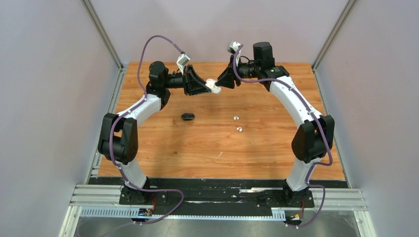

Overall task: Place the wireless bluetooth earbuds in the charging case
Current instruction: Adjust the charging case.

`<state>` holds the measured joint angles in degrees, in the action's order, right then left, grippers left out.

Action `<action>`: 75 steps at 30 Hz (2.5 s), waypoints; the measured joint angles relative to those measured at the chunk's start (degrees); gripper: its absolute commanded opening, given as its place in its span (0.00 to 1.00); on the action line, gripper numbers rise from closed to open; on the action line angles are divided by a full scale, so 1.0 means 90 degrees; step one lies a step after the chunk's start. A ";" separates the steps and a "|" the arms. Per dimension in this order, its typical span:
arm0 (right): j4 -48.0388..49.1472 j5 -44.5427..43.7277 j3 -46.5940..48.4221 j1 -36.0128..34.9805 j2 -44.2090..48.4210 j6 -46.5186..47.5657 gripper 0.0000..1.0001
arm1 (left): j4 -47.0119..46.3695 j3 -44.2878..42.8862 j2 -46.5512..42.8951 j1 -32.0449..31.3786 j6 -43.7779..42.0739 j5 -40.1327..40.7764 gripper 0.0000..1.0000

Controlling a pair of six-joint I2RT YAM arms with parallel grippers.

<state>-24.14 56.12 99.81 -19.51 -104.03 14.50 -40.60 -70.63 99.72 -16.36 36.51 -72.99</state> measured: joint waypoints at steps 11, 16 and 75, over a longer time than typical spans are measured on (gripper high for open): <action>-0.0046 0.0095 -0.0051 -0.0024 0.0058 0.0070 0.34 | -0.0002 0.0000 0.0010 0.0044 0.0027 0.0114 0.00; -0.0056 0.0182 -0.0146 0.0058 0.0143 -0.0032 0.31 | -0.0005 0.0000 0.0010 0.0044 -0.0024 0.0131 0.00; -0.0981 -0.0984 -0.0736 -0.0607 0.0962 0.3449 0.00 | 0.8956 -0.5260 0.0493 0.0209 -0.4707 0.1426 0.61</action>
<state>-32.97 47.27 93.19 -24.97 -95.37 45.54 40.01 -117.97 104.16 -14.48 -5.85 -60.16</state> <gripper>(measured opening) 0.035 0.606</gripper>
